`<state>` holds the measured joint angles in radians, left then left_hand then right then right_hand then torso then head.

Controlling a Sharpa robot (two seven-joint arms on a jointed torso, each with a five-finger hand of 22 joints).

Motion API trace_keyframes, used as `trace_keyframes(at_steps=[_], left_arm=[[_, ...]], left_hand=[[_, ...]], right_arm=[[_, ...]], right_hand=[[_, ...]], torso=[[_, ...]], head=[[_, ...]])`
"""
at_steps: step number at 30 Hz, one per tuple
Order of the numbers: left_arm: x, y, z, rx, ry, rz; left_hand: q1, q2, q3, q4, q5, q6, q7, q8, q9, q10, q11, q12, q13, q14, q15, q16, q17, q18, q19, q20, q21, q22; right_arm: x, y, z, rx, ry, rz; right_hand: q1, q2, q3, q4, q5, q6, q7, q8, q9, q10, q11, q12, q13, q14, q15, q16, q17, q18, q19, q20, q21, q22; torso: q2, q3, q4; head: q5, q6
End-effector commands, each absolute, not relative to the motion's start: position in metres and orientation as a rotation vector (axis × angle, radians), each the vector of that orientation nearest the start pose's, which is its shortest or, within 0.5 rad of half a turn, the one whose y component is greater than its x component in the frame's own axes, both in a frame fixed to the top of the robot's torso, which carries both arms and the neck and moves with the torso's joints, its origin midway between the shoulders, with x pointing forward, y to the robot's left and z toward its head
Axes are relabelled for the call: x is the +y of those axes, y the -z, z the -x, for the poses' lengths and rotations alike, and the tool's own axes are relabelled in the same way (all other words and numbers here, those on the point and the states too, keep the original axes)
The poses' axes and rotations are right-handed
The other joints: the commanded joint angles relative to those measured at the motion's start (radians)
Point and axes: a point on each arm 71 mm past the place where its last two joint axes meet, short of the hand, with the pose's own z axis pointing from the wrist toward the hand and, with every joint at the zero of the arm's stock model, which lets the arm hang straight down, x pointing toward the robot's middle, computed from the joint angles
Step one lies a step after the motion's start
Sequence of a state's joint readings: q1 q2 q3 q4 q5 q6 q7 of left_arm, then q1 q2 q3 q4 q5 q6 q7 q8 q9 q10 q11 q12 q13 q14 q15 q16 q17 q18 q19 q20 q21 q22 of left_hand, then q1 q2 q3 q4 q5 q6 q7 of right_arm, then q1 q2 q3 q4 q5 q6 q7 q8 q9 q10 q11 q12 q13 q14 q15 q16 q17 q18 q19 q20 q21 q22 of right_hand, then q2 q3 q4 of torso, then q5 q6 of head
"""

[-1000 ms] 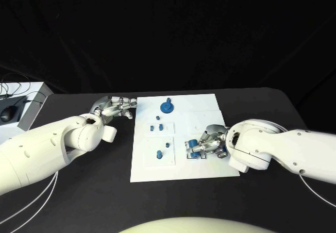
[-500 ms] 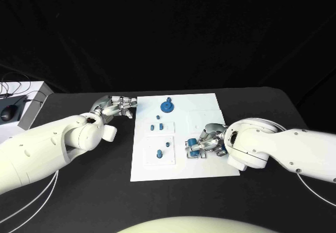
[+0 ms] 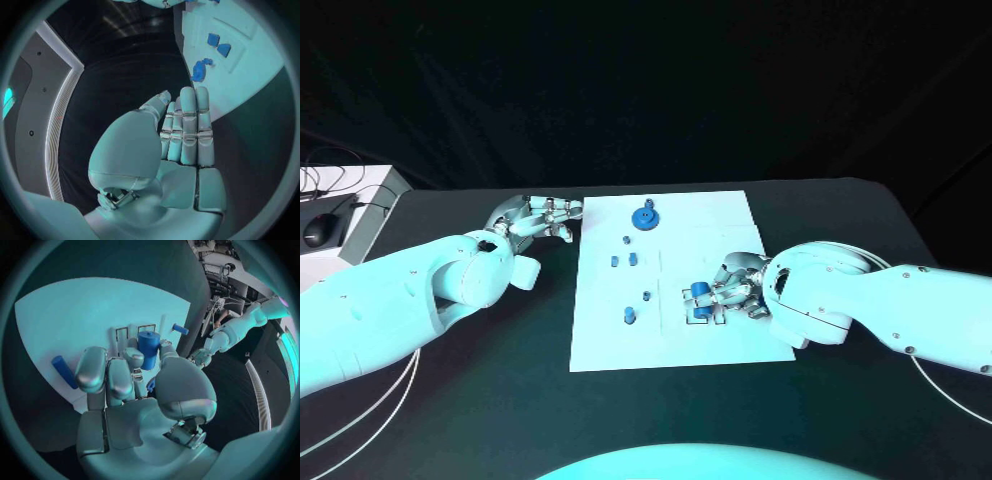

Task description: Assemble the parts on the task board

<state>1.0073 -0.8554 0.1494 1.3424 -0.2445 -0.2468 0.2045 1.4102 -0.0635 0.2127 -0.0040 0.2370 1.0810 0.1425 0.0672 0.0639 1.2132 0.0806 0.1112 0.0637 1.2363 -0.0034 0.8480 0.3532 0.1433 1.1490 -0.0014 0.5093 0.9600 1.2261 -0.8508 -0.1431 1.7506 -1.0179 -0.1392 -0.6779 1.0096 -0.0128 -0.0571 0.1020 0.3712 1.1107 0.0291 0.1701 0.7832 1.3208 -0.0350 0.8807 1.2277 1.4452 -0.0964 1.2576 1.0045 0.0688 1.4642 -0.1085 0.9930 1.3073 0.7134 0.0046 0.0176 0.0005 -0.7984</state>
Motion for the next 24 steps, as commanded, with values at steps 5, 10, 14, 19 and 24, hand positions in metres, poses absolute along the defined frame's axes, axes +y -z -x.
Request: trace_keyframes(at_steps=[5,10,14,19,24], left_arm=[[0.2717,0.2291,-0.5028,1.541,1.304,1.142],[0.2716,0.2291,-0.5029,1.541,1.305,1.142],[0.2717,0.2292,-0.5029,1.54,1.304,1.142],[0.2717,0.2292,-0.503,1.54,1.304,1.142],[0.2718,0.2293,-0.503,1.541,1.304,1.142]], left_hand=[[0.0,-0.011,0.001,0.007,0.006,-0.007,0.002,-0.002,0.0,-0.008,-0.002,0.002,-0.001,-0.003,0.002,-0.007,-0.002,-0.003,0.003,0.001,-0.004,0.0],[0.0,-0.011,0.001,0.007,0.006,-0.007,0.002,-0.002,0.0,-0.008,-0.002,0.002,-0.001,-0.003,0.002,-0.007,-0.002,-0.003,0.003,0.001,-0.004,0.0],[0.001,-0.011,0.001,0.008,0.006,-0.008,0.002,-0.002,0.0,-0.008,-0.002,0.002,-0.001,-0.003,0.002,-0.007,-0.002,-0.003,0.004,0.001,-0.005,0.0],[0.002,-0.012,0.0,0.01,0.006,-0.009,0.003,-0.002,0.0,-0.009,-0.001,0.003,-0.001,-0.003,0.002,-0.007,-0.002,-0.003,0.004,0.001,-0.006,-0.001],[0.002,-0.012,0.0,0.01,0.006,-0.009,0.003,-0.002,0.0,-0.009,-0.001,0.003,-0.001,-0.003,0.002,-0.007,-0.002,-0.003,0.004,0.001,-0.006,-0.001]], right_arm=[[-0.1715,0.2335,-0.4184,2.309,-0.409,-0.281],[-0.1701,0.2332,-0.4169,2.31,-0.42,-0.273],[-0.1689,0.2326,-0.4154,2.308,-0.433,-0.259],[-0.168,0.231,-0.4133,2.291,-0.441,-0.226],[-0.1679,0.2302,-0.4125,2.282,-0.446,-0.212]], right_hand=[[0.002,-0.013,0.0,0.008,-0.007,0.003,0.004,-0.002,0.001,-0.004,-0.006,-0.004,-0.001,0.001,-0.002,-0.004,0.0,-0.011,-0.004,-0.003,-0.004,0.128],[0.001,-0.017,0.001,0.01,-0.009,0.003,0.004,-0.002,0.001,-0.003,-0.006,-0.003,-0.001,0.001,-0.002,-0.004,0.001,-0.011,-0.004,-0.003,-0.004,0.129],[0.003,-0.02,0.004,0.009,-0.01,0.004,0.003,-0.001,0.001,-0.003,-0.006,-0.003,-0.001,0.001,-0.003,-0.004,0.0,-0.011,-0.004,-0.003,-0.005,0.128],[0.007,-0.019,0.006,0.006,-0.009,0.005,0.003,-0.001,0.001,-0.003,-0.007,-0.003,-0.001,0.001,-0.003,-0.004,0.0,-0.011,-0.004,-0.003,-0.005,0.128],[0.009,-0.018,0.007,0.002,-0.007,0.006,0.003,-0.001,0.0,-0.002,-0.007,-0.001,0.0,0.001,-0.003,-0.005,0.0,-0.011,-0.004,-0.003,-0.004,0.129]], torso=[[0.0,0.0012,-0.0014],[-0.001,0.0011,-0.0008],[0.0,0.0008,-0.0008],[0.0,0.0008,-0.0006],[-0.001,0.0007,-0.0005]], head=[[0.002,-0.002],[0.004,-0.004],[0.005,-0.004],[0.007,-0.005],[0.008,-0.005]])
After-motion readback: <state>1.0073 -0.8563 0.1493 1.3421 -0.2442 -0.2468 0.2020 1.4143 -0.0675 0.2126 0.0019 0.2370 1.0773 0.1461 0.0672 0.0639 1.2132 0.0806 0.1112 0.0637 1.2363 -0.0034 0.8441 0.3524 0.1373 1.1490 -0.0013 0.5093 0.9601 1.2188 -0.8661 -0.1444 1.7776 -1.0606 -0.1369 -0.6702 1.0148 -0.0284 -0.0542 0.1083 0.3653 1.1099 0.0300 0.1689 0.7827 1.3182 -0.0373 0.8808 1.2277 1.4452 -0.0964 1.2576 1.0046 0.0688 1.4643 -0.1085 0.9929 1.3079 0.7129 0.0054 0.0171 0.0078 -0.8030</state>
